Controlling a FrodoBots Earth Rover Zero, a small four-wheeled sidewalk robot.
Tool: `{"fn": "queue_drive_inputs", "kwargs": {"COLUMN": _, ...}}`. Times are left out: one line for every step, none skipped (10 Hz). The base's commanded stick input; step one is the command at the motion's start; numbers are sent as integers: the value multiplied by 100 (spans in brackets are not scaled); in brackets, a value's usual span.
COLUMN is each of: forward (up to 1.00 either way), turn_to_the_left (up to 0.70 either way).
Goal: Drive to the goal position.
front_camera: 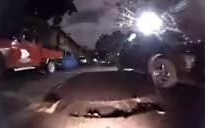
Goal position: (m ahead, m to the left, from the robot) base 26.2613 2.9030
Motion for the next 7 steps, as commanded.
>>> {"fn": "queue_drive_inputs", "kwargs": {"forward": 30, "turn_to_the_left": 0}}
{"fn": "queue_drive_inputs", "kwargs": {"forward": 30, "turn_to_the_left": 0}}
{"fn": "queue_drive_inputs", "kwargs": {"forward": 30, "turn_to_the_left": 0}}
{"fn": "queue_drive_inputs", "kwargs": {"forward": 30, "turn_to_the_left": 0}}
{"fn": "queue_drive_inputs", "kwargs": {"forward": 30, "turn_to_the_left": 0}}
{"fn": "queue_drive_inputs", "kwargs": {"forward": 30, "turn_to_the_left": 0}}
{"fn": "queue_drive_inputs", "kwargs": {"forward": 30, "turn_to_the_left": 0}}
